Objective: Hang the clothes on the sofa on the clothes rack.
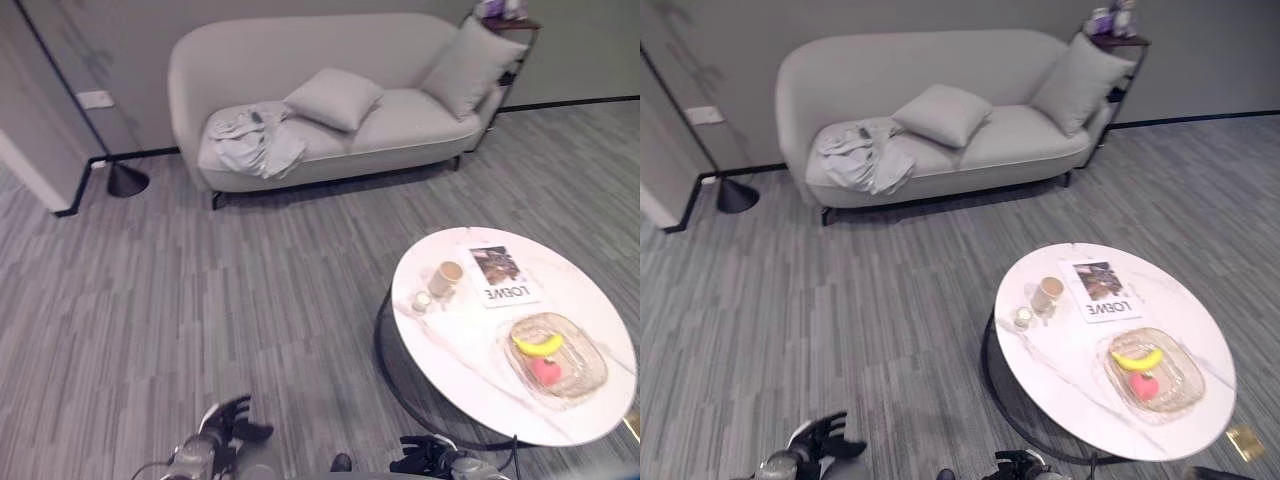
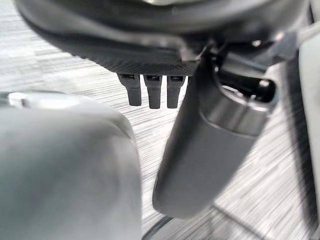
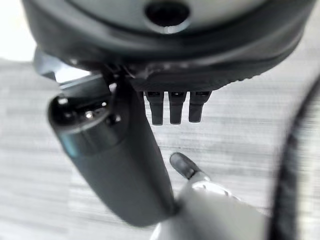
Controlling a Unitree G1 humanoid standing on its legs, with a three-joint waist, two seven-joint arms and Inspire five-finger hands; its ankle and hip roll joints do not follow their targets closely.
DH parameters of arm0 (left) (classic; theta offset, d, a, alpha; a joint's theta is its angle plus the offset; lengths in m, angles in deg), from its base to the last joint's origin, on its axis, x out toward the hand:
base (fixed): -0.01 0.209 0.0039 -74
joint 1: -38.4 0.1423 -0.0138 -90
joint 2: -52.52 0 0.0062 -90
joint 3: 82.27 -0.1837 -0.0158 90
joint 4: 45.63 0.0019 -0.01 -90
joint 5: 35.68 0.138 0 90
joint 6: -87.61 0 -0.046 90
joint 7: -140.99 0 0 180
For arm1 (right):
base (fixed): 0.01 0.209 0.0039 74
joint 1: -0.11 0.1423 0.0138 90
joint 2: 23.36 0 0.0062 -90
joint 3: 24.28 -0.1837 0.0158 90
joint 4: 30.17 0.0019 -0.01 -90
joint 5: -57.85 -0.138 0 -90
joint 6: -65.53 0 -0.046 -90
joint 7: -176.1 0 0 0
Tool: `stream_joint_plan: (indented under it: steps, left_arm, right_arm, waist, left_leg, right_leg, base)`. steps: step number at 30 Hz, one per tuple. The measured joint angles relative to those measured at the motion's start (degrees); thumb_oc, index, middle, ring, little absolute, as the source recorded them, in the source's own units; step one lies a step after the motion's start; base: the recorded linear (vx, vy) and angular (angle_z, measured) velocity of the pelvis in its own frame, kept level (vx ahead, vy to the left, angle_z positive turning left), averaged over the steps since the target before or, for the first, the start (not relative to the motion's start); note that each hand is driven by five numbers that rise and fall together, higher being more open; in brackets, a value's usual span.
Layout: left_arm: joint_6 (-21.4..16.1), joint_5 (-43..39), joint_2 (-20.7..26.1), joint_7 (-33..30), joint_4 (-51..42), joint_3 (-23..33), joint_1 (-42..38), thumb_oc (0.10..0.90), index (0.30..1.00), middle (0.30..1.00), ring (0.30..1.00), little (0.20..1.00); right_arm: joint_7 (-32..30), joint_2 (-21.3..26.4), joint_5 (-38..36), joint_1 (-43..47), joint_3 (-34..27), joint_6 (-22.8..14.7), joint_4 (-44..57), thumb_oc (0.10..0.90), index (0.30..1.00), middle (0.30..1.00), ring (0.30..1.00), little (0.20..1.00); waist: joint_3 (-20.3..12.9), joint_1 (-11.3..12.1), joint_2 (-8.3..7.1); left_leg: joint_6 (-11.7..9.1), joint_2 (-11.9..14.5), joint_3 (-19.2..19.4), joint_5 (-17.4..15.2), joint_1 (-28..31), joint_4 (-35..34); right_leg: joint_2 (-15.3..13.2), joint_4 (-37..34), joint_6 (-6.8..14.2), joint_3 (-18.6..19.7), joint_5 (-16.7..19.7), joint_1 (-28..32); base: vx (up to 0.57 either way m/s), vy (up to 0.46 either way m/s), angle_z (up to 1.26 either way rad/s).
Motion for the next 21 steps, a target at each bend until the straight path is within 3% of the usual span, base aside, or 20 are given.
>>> stream_joint_plan:
  steps: [1, 3, 4, 5, 6, 7, 9, 11, 12, 13, 14, 17, 18, 19, 21]
  left_arm:
    - [0.1, -3.2, -1.4, -0.3, 1.7, 3.0, -0.3, 0.800, 0.900, 0.900, 0.900, 0.900]
    - [0.8, -7.7, -2.6, -0.4, 4.1, 6.5, -0.3, 0.800, 0.900, 0.900, 0.900, 0.900]
    - [0.8, -7.7, -2.6, -0.4, 4.1, 6.5, -0.3, 0.800, 0.900, 0.900, 0.900, 0.900]
    - [1.3, -12.4, -2.4, -0.4, 5.0, 7.8, 1.1, 0.800, 0.900, 0.900, 0.900, 0.900]
    - [1.8, -13.0, -2.2, -0.7, 5.7, 7.8, 1.8, 0.800, 0.900, 0.900, 0.900, 0.900]
    - [2.7, -13.3, -1.9, -0.6, 7.3, 7.9, 3.0, 0.800, 0.900, 0.900, 0.900, 0.900]
    - [3.9, -13.5, -2.0, -0.7, 9.4, 8.5, 4.7, 0.800, 0.900, 0.900, 0.900, 0.900]
    - [5.3, -17.8, -2.5, -0.4, 13.5, 15.9, 8.0, 0.800, 0.900, 0.900, 0.900, 0.900]
    - [5.9, -18.5, -2.2, -0.7, 14.7, 17.2, 8.3, 0.800, 0.900, 0.900, 0.900, 0.900]
    - [5.9, -18.9, -1.4, -1.0, 14.5, 16.3, 8.6, 0.800, 0.900, 0.900, 0.900, 0.900]
    - [5.5, -19.7, 0.3, -0.5, 13.3, 15.1, 8.5, 0.800, 0.900, 0.900, 0.900, 0.900]
    - [4.8, -19.3, 1.6, -1.0, 12.1, 12.7, 6.4, 0.800, 0.900, 0.900, 0.900, 0.900]
    - [4.5, -16.4, 2.0, -1.1, 9.7, 9.5, 5.4, 0.800, 0.900, 0.900, 0.900, 0.900]
    - [4.2, -14.4, 1.9, -1.2, 8.4, 9.7, 5.1, 0.800, 0.900, 0.900, 0.900, 0.900]
    - [3.4, -10.9, 1.6, -1.6, 8.2, 3.9, 3.5, 0.800, 0.900, 0.900, 0.900, 0.900]
  right_arm:
    - [0.1, 0.2, -0.5, -0.9, 0.5, 0.0, 0.0, 0.800, 0.900, 0.900, 0.900, 0.900]
    - [0.1, 0.2, -0.5, -1.5, 0.6, 0.4, -0.1, 0.800, 0.900, 0.900, 0.900, 0.900]
    - [0.1, 0.2, -0.5, -1.5, 0.6, 0.4, -0.1, 0.800, 0.900, 0.900, 0.900, 0.900]
    - [0.2, -0.8, -0.6, -1.5, -0.1, -0.1, -0.1, 0.800, 0.900, 0.900, 0.900, 0.900]
    - [0.3, -1.3, -0.5, -2.0, -0.1, -0.2, -0.4, 0.800, 0.900, 0.900, 0.900, 0.900]
    - [0.3, -2.3, -0.5, -1.6, -0.2, -0.5, -0.4, 0.800, 0.900, 0.900, 0.900, 0.900]
    - [0.7, -3.5, -0.5, -1.9, -0.1, -0.3, -1.2, 0.800, 0.900, 0.900, 0.900, 0.900]
    - [1.9, -5.4, -0.4, -4.5, -0.1, -0.2, -2.6, 0.800, 0.900, 0.900, 0.900, 0.900]
    - [2.3, -5.8, -1.0, -5.4, -1.0, 0.0, -2.6, 0.800, 0.900, 0.900, 0.900, 0.900]
    - [2.4, -6.5, -0.6, -6.4, -1.4, -0.3, -2.4, 0.800, 0.900, 0.900, 0.900, 0.900]
    - [2.7, -6.6, -0.5, -7.1, -1.8, -0.6, -1.9, 0.800, 0.900, 0.900, 0.900, 0.900]
    - [2.7, -6.4, -0.6, -7.4, -2.3, -0.3, -1.4, 0.800, 0.900, 0.900, 0.900, 0.900]
    - [2.6, -6.0, -0.6, -8.1, -2.2, -0.5, 0.0, 0.800, 0.900, 0.900, 0.900, 0.900]
    - [2.6, -5.3, -0.6, -8.7, -2.0, -0.3, 1.9, 0.800, 0.900, 0.900, 0.900, 0.900]
    - [2.2, -5.0, -0.7, -8.7, -1.8, -0.8, 2.7, 0.800, 0.900, 0.900, 0.900, 0.900]
  waist:
    - [0.0, 0.5, 1.00]
    - [-0.7, 2.2, 2.48]
    - [-0.7, 2.2, 2.48]
    - [-0.7, 5.7, 3.34]
    - [-0.7, 6.8, 3.18]
    - [-0.7, 7.2, 3.41]
    - [-0.6, 7.8, 3.00]
    - [-2.3, 8.8, 1.54]
    - [-2.8, 8.5, 0.15]
    - [-3.8, 8.0, -2.37]
    - [-4.5, 7.1, -3.74]
    - [-5.0, 7.2, -4.48]
    - [-5.8, 6.4, -5.11]
    - [-5.8, 6.2, -5.23]
    - [-6.4, 5.0, -4.57]
  left_leg:
    - [0.1, -1.2, 1.8, 3.5, -0.3, -13.8]
    - [0.3, -2.7, 0.8, 8.7, 0.1, -30.0]
    - [0.3, -2.7, 0.8, 8.7, 0.1, -30.0]
    - [0.2, -3.0, 0.0, 12.2, -2.0, -33.4]
    - [0.4, -3.0, -0.7, 13.2, -2.8, -33.2]
    - [-0.5, -2.8, -1.4, 14.9, -3.7, -32.3]
    - [0.6, -2.4, -0.4, 16.2, -3.9, -31.5]
    - [3.4, -2.7, 0.2, 14.4, -0.6, -28.1]
    - [4.2, -4.0, 1.3, 17.1, -0.1, -26.9]
    - [5.1, -6.1, 2.1, 15.4, 0.2, -26.5]
    - [6.9, -7.5, 1.6, 14.6, 2.0, -27.7]
    - [8.0, -9.2, 1.8, 12.2, 7.0, -30.1]
    - [9.9, -11.9, 1.5, 10.2, 10.8, -30.8]
    - [11.7, -13.2, 1.1, 9.7, 12.2, -30.8]
    - [13.2, -15.4, -0.2, 7.4, 14.2, -30.4]
  right_leg:
    - [0.5, 0.0, 1.8, -3.1, -2.3, 1.6]
    - [1.8, 0.0, 2.7, -5.4, -3.8, 2.4]
    - [1.8, 0.0, 2.7, -5.4, -3.8, 2.4]
    - [2.8, 0.0, 3.1, -5.3, -5.4, 4.3]
    - [2.8, 0.3, 2.8, -5.1, -5.6, 5.3]
    - [2.6, 0.3, 3.5, -4.6, -6.6, 6.7]
    - [1.9, 0.3, 4.5, -3.9, -7.7, 9.4]
    - [-1.7, 0.3, 7.2, -1.0, -10.3, 14.1]
    - [-3.4, 0.4, 7.8, -0.3, -10.8, 15.4]
    - [-5.1, 1.7, 8.0, -0.1, -10.3, 14.8]
    - [-7.1, 7.2, 7.6, -0.2, -8.7, 13.4]
    - [-10.3, 20.3, 10.5, 1.3, -6.0, 10.4]
    - [-15.2, 34.9, 12.6, 1.8, -2.5, 5.6]
    - [-17.1, 42.4, 14.1, 4.4, -0.1, 2.6]
    - [-21.5, 49.7, 13.9, 5.3, 0.8, -1.1]
  base:
    - [0.42, 0.122, 1.02]
    - [0.42, 0.137, 0.88]
    - [0.54, 0.228, 0.32]
    - [0.26, 0.127, -0.03]
    - [0.39, 0.201, -0.07]
    - [0.33, 0.200, -0.23]
    - [0.50, 0.329, -0.32]
    - [0.45, 0.315, -0.67]
    - [0.25, 0.180, -0.47]
    - [0.40, 0.390, 0.10]
    - [0.36, 0.391, 0.21]
    - [0.31, 0.424, 0.10]
    - [0.28, 0.453, 0.20]
    - [0.43, 0.560, 0.41]
    - [0.31, 0.309, 0.42]
